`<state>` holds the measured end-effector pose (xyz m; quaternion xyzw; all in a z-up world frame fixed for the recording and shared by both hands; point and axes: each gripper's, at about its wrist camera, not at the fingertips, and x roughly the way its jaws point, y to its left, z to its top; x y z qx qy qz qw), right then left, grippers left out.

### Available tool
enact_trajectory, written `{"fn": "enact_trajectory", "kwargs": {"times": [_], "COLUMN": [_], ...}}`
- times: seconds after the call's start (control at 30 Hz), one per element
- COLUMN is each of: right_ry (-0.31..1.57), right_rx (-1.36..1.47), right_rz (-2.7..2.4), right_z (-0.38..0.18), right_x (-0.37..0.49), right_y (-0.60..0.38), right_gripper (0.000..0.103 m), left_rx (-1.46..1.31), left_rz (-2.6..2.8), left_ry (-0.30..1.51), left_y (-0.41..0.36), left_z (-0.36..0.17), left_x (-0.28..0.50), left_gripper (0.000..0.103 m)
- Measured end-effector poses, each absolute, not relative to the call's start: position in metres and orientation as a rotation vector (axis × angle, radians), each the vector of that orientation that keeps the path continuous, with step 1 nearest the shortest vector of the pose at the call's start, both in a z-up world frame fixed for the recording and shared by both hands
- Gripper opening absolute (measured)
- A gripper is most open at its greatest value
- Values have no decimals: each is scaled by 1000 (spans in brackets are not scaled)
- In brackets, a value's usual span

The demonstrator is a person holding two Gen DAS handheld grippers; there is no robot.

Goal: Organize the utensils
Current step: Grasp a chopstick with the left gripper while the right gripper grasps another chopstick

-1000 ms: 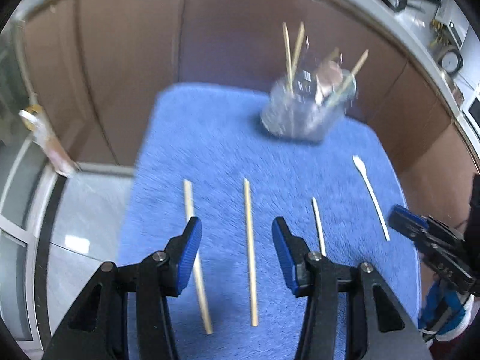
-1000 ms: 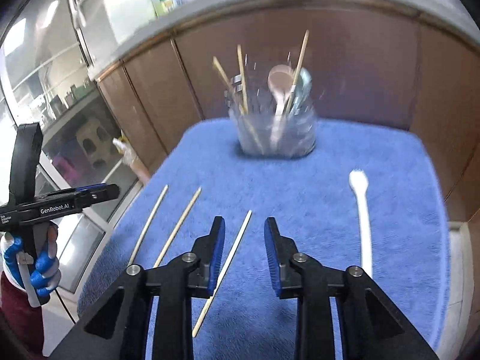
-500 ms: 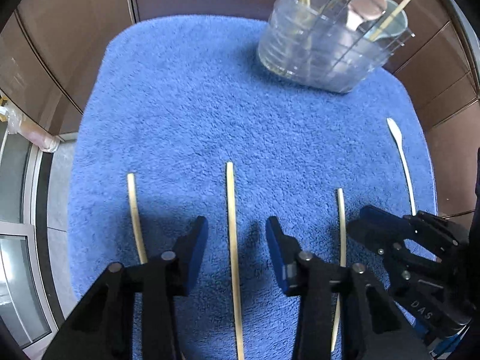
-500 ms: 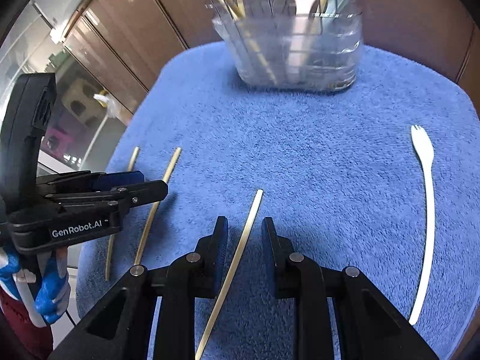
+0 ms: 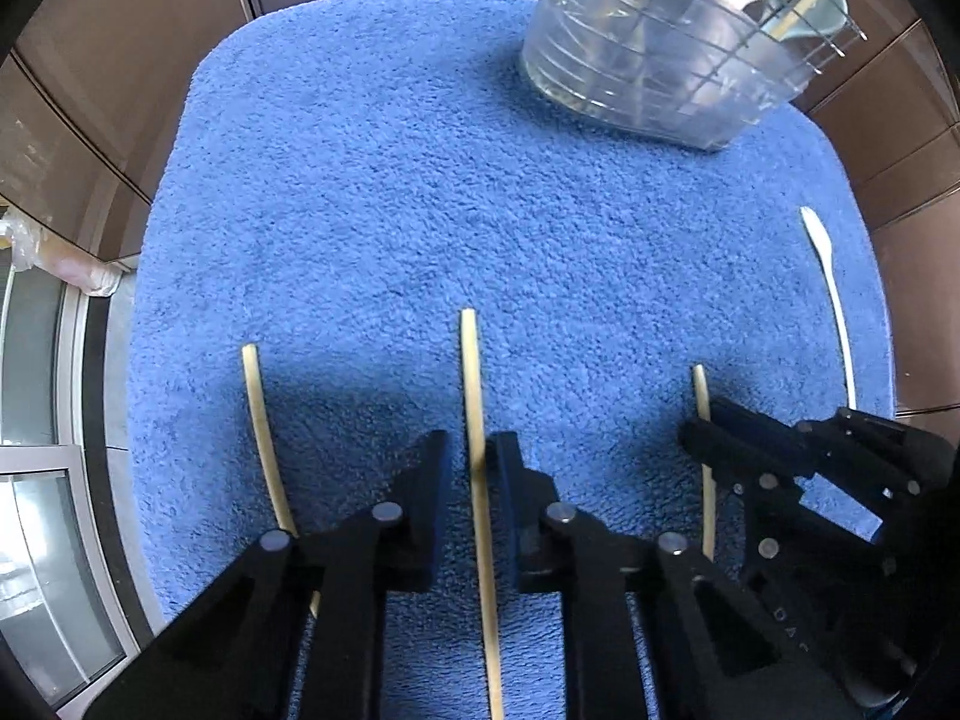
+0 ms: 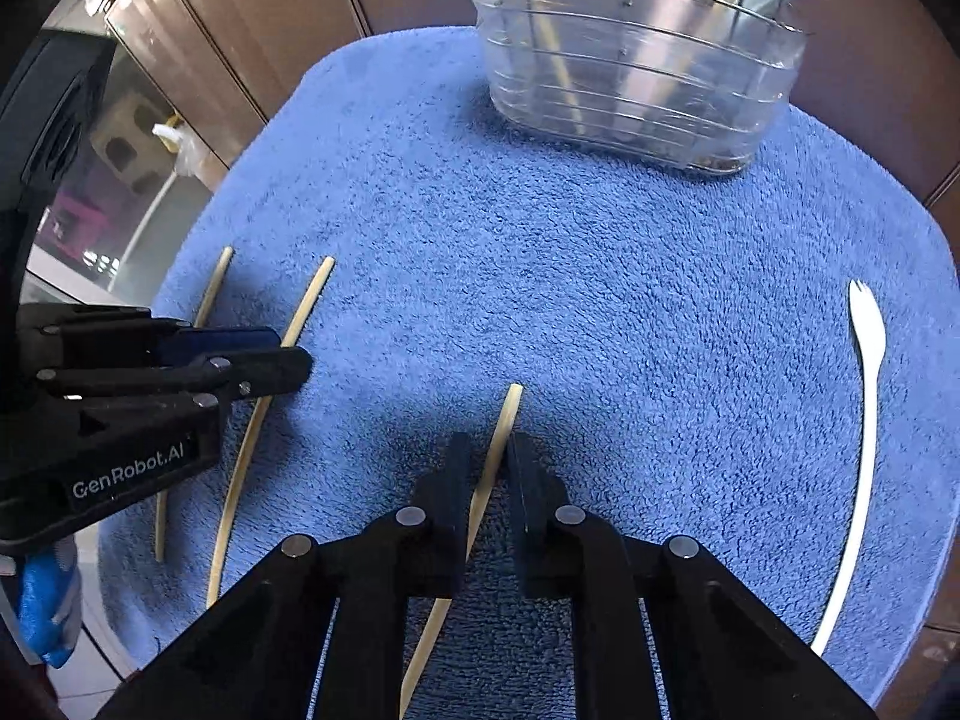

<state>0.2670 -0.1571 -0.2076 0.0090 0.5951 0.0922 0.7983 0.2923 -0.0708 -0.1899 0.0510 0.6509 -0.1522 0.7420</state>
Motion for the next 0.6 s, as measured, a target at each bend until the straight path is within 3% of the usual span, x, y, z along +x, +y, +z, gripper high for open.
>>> {"fn": "enact_trajectory", "kwargs": {"times": [0.23,0.6], "right_ry": [1279,1201], "right_rx": [18,77], "right_rz": [191,257], "right_z": [-214,-185], "right_x": [272,252], "right_y": [-147,-158], "right_gripper": [9,5], "left_rx": [120,64], "left_rz": [-291,-301], "left_ry": [1415,1329], "left_y": [-78,-71], "left_z": [-189,-160], "left_x": [291,269], "left_gripper": [5,4]}}
